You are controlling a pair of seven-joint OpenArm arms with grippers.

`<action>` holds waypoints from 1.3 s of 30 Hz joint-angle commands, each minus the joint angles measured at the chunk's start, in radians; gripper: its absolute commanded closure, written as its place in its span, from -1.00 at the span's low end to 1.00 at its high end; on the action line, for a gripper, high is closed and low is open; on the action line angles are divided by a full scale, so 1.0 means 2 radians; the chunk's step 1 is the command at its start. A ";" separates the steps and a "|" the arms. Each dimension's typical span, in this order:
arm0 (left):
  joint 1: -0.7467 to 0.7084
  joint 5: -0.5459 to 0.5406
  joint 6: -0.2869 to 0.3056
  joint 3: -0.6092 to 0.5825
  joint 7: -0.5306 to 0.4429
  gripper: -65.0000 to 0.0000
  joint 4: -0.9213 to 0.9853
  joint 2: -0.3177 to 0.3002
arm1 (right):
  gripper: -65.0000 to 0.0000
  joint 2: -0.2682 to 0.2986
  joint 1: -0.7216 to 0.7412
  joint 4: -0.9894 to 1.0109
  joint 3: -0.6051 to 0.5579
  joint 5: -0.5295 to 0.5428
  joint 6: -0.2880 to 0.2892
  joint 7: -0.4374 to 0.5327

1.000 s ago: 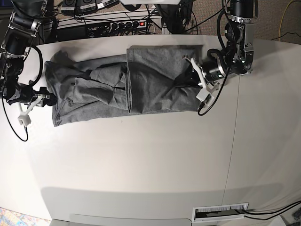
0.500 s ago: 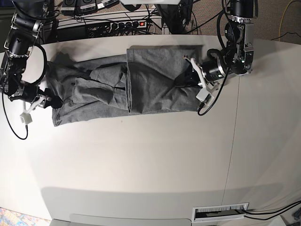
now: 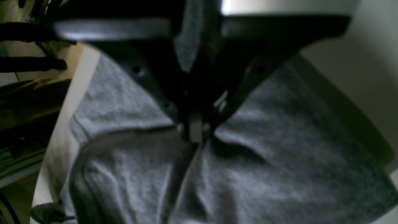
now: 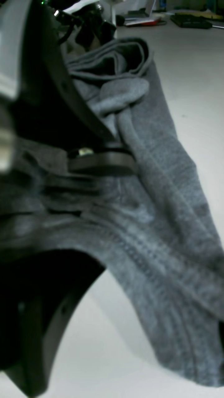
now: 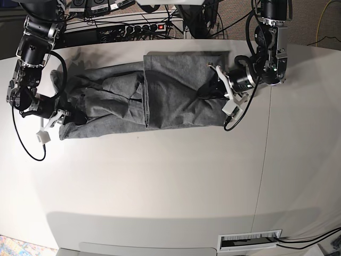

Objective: Fold the T-shirt properly
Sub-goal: 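Open the right gripper and move it to the shirt's collar end, then grasp the collar end with the right gripper and lift it toward the left gripper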

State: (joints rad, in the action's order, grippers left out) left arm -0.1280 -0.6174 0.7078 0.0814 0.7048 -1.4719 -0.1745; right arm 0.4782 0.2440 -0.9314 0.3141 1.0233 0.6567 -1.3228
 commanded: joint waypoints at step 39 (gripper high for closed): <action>0.010 0.140 -0.060 -0.185 -0.099 1.00 -0.001 0.000 | 1.00 -0.030 0.037 0.001 -0.010 0.230 0.021 -0.037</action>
State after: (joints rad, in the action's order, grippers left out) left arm -0.1066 -0.3878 0.6090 -0.2871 0.4541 -1.4742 -0.1715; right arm 0.4038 0.2939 -0.9150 0.2932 1.4502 0.6910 -1.4040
